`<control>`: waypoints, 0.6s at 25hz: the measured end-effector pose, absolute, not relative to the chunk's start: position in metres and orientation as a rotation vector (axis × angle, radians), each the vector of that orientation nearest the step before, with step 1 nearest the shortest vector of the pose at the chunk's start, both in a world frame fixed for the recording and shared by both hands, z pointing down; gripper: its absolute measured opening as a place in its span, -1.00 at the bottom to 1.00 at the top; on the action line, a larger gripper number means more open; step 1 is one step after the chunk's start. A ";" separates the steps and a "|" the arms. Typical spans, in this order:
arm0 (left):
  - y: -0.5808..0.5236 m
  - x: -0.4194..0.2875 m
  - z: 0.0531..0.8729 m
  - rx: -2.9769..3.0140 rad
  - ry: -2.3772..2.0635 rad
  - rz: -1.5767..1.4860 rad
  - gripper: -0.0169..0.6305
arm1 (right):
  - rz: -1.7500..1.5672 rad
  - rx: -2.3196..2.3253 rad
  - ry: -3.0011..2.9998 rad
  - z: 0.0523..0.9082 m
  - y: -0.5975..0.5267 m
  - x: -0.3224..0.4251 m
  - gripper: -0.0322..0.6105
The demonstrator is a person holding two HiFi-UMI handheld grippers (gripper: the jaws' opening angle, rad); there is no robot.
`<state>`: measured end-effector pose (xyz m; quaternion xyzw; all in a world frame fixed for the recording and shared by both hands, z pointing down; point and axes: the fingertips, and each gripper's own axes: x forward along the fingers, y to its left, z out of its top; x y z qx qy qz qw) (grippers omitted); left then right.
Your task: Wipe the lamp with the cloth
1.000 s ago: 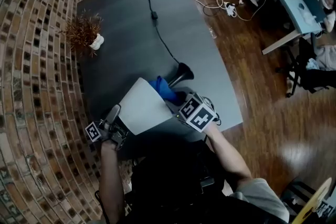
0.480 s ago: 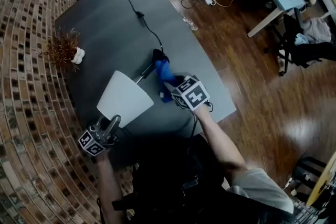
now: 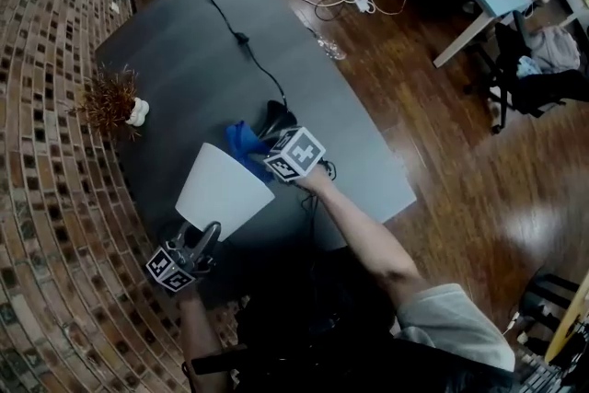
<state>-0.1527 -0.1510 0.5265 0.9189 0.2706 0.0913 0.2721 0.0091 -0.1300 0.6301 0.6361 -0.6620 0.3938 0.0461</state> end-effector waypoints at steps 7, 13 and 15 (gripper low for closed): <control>-0.147 -0.154 0.528 2.527 0.762 0.289 -0.70 | 1.031 2.112 -1.654 0.622 -0.085 0.081 -0.65; -0.134 -0.157 0.529 2.568 0.775 0.323 -0.70 | 0.963 2.024 -1.465 0.640 -0.076 0.101 -0.64; -0.132 -0.157 0.530 2.579 0.789 0.333 -0.70 | 0.952 2.029 -1.346 0.638 -0.057 0.110 -0.64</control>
